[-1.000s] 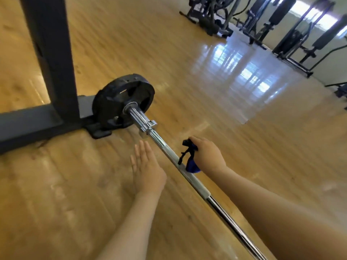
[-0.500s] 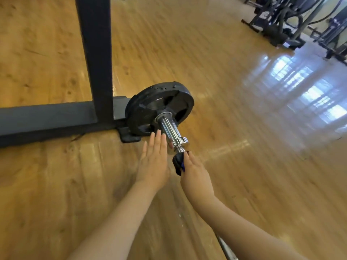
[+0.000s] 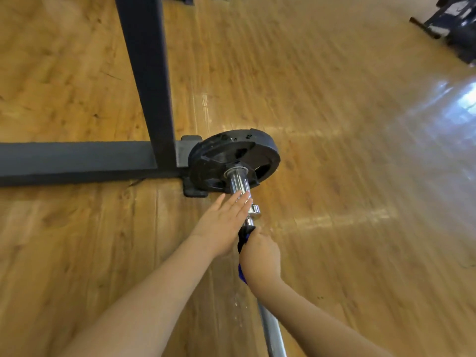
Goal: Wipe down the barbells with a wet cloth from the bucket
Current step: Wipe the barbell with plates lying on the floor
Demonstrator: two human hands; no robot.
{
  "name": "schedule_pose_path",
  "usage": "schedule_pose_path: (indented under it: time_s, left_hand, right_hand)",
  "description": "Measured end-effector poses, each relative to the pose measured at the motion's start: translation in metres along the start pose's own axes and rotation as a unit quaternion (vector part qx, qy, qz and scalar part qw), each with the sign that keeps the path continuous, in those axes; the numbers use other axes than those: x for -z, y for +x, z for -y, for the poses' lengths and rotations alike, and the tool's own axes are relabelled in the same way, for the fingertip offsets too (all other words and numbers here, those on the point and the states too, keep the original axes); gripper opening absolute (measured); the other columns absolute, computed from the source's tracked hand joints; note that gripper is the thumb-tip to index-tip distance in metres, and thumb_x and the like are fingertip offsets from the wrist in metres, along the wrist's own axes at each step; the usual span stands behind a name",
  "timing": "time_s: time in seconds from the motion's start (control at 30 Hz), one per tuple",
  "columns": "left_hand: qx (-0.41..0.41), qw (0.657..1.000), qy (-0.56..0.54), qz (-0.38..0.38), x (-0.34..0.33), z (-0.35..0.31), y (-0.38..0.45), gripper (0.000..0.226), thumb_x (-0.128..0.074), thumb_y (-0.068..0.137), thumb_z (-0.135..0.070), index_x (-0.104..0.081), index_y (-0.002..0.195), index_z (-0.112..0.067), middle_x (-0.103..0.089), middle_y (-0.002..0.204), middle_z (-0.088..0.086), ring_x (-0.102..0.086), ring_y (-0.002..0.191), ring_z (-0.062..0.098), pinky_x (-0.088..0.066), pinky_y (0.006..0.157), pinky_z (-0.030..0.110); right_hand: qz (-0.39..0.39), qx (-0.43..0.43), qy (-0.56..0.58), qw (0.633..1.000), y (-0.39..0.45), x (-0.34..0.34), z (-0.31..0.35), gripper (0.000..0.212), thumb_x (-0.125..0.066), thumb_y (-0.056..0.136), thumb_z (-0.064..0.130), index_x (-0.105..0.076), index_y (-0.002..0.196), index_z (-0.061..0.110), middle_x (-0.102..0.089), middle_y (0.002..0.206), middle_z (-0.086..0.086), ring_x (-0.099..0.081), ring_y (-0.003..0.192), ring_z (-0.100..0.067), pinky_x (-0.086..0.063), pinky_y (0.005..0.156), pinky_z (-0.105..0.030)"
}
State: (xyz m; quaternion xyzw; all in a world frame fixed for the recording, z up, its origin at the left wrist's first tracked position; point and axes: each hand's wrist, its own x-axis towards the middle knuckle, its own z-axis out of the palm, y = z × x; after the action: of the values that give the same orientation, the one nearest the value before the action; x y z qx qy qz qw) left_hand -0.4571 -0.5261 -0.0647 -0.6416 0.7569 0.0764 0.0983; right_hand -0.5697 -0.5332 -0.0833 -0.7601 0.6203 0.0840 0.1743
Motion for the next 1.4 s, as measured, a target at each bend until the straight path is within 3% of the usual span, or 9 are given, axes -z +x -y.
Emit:
schedule_pose_path:
  time_s: [0.3, 0.5, 0.63, 0.77, 0.87, 1.0, 1.17, 1.3, 1.4]
  left_hand:
    - [-0.068, 0.995, 0.073, 0.025, 0.018, 0.015, -0.002, 0.069, -0.033, 0.097, -0.012, 0.012, 0.149, -0.007, 0.015, 0.158, 0.009, 0.012, 0.146, 0.021, 0.000, 0.117, 0.038]
    - [-0.099, 0.987, 0.124, 0.014, 0.022, 0.050, 0.022, 0.074, -0.039, 0.099, -0.021, 0.015, 0.148, -0.006, 0.018, 0.157, 0.011, 0.013, 0.145, 0.023, 0.002, 0.117, 0.037]
    - [-0.150, 0.980, 0.131, -0.016, 0.005, 0.058, 0.035, 0.078, -0.039, 0.098, -0.020, 0.020, 0.146, -0.005, 0.020, 0.156, 0.012, 0.015, 0.145, 0.024, 0.001, 0.117, 0.037]
    - [-0.167, 0.978, 0.123, -0.015, -0.007, 0.061, 0.039, 0.077, -0.040, 0.096, -0.017, 0.017, 0.147, -0.006, 0.018, 0.157, 0.011, 0.014, 0.145, 0.024, 0.001, 0.117, 0.037]
    - [-0.183, 0.977, 0.110, -0.013, -0.017, 0.068, 0.041, 0.076, -0.039, 0.097, -0.017, 0.017, 0.147, -0.007, 0.018, 0.157, 0.010, 0.014, 0.145, 0.023, 0.001, 0.117, 0.038]
    - [-0.205, 0.972, 0.114, -0.030, -0.020, 0.075, 0.046, 0.073, -0.034, 0.099, -0.018, 0.020, 0.146, -0.006, 0.020, 0.157, 0.009, 0.015, 0.145, 0.023, 0.002, 0.117, 0.038]
    - [-0.213, 0.970, 0.110, -0.048, -0.025, 0.073, 0.051, 0.068, -0.029, 0.099, -0.016, 0.020, 0.146, -0.005, 0.020, 0.156, 0.011, 0.015, 0.145, 0.024, 0.003, 0.117, 0.038]
    - [-0.217, 0.969, 0.098, -0.062, -0.030, 0.075, 0.050, 0.069, -0.029, 0.099, -0.018, 0.020, 0.146, -0.005, 0.020, 0.156, 0.012, 0.016, 0.145, 0.025, 0.004, 0.116, 0.038]
    - [-0.238, 0.960, 0.117, -0.086, -0.033, 0.082, 0.052, 0.070, -0.029, 0.100, -0.019, 0.027, 0.139, -0.003, 0.022, 0.155, 0.013, 0.017, 0.144, 0.026, 0.005, 0.116, 0.039]
  right_hand:
    - [-0.003, -0.029, 0.091, 0.995, 0.016, 0.008, 0.007, 0.027, -0.043, 0.092, 0.008, -0.036, 0.067, 0.015, -0.041, 0.060, 0.003, -0.045, 0.054, -0.016, -0.038, 0.048, -0.027]
    - [0.063, 0.005, -0.063, 0.996, 0.016, 0.017, 0.009, 0.020, -0.043, 0.093, 0.006, -0.046, 0.112, 0.007, -0.059, 0.092, -0.008, -0.057, 0.072, -0.022, -0.045, 0.059, -0.028]
    - [-0.013, -0.091, 0.040, 0.995, 0.011, -0.002, 0.019, 0.024, -0.043, 0.089, 0.005, -0.046, 0.112, 0.007, -0.049, 0.069, -0.001, -0.054, 0.059, -0.022, -0.043, 0.051, -0.028]
    - [-0.075, -0.209, 0.087, 0.971, 0.020, -0.005, 0.040, 0.023, -0.044, 0.090, 0.007, -0.051, 0.112, 0.008, -0.062, 0.099, -0.005, -0.054, 0.077, -0.024, -0.037, 0.061, -0.027]
    - [-0.116, -0.173, 0.029, 0.978, 0.015, -0.014, 0.043, 0.036, -0.046, 0.089, 0.005, -0.045, 0.125, 0.007, -0.060, 0.112, -0.005, -0.057, 0.095, -0.023, -0.032, 0.063, -0.029]
    - [-0.139, -0.153, -0.044, 0.977, -0.017, -0.036, 0.024, 0.069, -0.086, 0.035, 0.004, -0.070, 0.103, 0.000, -0.071, 0.083, -0.004, -0.064, 0.062, -0.020, -0.041, 0.042, -0.024]
    - [-0.110, -0.192, 0.001, 0.975, 0.011, -0.022, 0.045, 0.042, -0.046, 0.087, 0.002, -0.046, 0.128, 0.004, -0.059, 0.117, -0.007, -0.056, 0.097, -0.023, -0.034, 0.063, -0.027]
    - [-0.171, -0.158, -0.014, 0.972, 0.014, -0.029, 0.055, 0.039, -0.072, 0.054, -0.007, -0.065, 0.092, -0.002, -0.067, 0.079, -0.011, -0.062, 0.065, -0.025, -0.048, 0.055, -0.029]
    - [-0.106, -0.174, -0.024, 0.979, -0.012, -0.026, 0.038, 0.061, -0.065, 0.069, 0.000, -0.051, 0.128, 0.001, -0.064, 0.110, -0.004, -0.061, 0.093, -0.022, -0.043, 0.064, -0.027]
